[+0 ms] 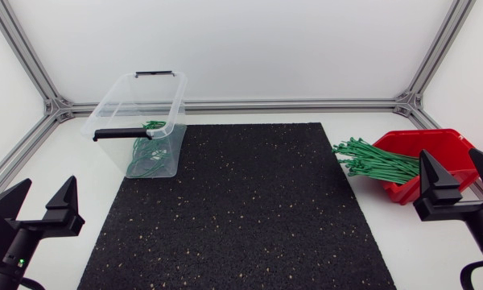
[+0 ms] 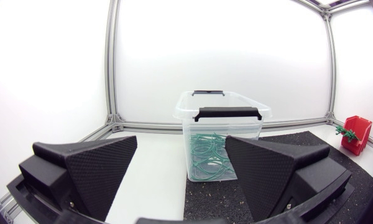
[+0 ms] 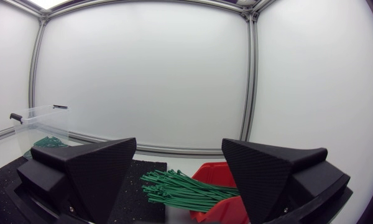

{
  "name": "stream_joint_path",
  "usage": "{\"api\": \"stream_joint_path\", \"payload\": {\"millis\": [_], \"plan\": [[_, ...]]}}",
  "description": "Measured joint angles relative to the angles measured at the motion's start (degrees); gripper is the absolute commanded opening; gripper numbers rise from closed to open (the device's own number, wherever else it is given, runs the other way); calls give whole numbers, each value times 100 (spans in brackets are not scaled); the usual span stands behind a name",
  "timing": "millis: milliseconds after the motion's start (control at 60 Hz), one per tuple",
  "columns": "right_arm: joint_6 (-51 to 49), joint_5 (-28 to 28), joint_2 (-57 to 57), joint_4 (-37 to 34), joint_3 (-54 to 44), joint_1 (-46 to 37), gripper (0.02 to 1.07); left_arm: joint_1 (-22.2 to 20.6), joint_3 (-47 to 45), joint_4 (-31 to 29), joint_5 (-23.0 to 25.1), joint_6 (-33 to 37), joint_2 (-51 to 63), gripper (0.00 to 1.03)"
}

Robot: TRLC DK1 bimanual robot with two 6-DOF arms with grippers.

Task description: Take a green cable tie from the red box, thread the tail through the head to close it, then place it in the transparent bin on the left.

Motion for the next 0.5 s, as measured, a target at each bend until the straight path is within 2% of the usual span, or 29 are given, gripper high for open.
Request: {"api": "stream_joint_path", "payload": {"millis": [300,500], "plan": [[0,17,1447,-299,1045,-35,102,0,-2,0,0,0,0,99],[-201,11,2754,-1189,2216,-286,102,0,0,0,0,2,0,99]]}}
